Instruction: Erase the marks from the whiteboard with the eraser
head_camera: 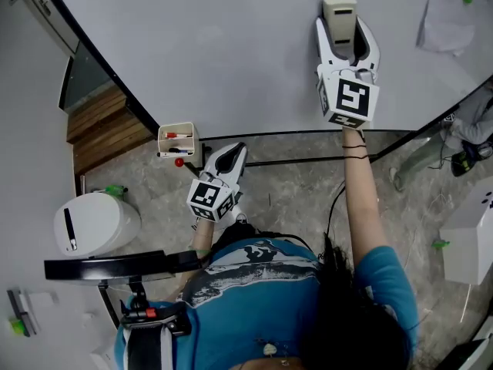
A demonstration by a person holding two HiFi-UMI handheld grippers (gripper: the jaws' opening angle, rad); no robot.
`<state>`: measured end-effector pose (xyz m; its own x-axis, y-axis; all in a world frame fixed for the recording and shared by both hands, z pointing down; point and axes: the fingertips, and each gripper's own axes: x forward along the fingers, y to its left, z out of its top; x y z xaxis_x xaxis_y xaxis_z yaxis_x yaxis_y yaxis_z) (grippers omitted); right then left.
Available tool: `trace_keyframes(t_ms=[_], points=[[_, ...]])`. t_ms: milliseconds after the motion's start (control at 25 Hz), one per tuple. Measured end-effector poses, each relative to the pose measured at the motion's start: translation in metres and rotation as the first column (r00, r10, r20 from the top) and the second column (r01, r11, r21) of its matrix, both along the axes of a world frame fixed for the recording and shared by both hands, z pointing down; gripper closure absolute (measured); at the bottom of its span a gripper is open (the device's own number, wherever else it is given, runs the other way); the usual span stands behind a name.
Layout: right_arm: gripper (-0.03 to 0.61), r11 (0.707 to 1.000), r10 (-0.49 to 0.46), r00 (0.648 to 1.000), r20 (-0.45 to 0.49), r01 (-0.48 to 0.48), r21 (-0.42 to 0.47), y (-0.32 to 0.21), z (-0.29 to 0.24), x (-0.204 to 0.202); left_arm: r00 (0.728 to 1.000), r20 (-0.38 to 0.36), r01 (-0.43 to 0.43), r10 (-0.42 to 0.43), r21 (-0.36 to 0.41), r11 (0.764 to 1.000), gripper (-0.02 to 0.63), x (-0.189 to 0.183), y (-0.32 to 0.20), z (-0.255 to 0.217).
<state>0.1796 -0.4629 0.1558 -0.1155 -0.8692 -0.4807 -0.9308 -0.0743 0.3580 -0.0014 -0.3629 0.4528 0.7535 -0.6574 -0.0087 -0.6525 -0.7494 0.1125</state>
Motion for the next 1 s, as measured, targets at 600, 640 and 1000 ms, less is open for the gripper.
trace_keyframes(t_ms=[600, 640, 1000], points=[[0.314, 0.979, -0.128, 0.901, -0.414, 0.049, -0.196, -0.023, 0.175, -0.179, 0.996, 0.0, 0.092, -0.092, -0.026, 0.995, 0.607, -0.033, -0.005, 0.012], [0.314, 0.98, -0.128, 0.893, -0.431, 0.046, -0.195, -0.024, 0.18, -0.183, 0.995, 0.001, 0.098, -0.098, -0.026, 0.995, 0.607, -0.036, -0.006, 0.012], [0.314, 0.979, -0.138, 0.863, -0.485, 0.045, -0.199, -0.022, 0.185, -0.187, 0.993, 0.004, 0.114, -0.114, -0.021, 0.993, 0.607, -0.041, -0.01, 0.013]])
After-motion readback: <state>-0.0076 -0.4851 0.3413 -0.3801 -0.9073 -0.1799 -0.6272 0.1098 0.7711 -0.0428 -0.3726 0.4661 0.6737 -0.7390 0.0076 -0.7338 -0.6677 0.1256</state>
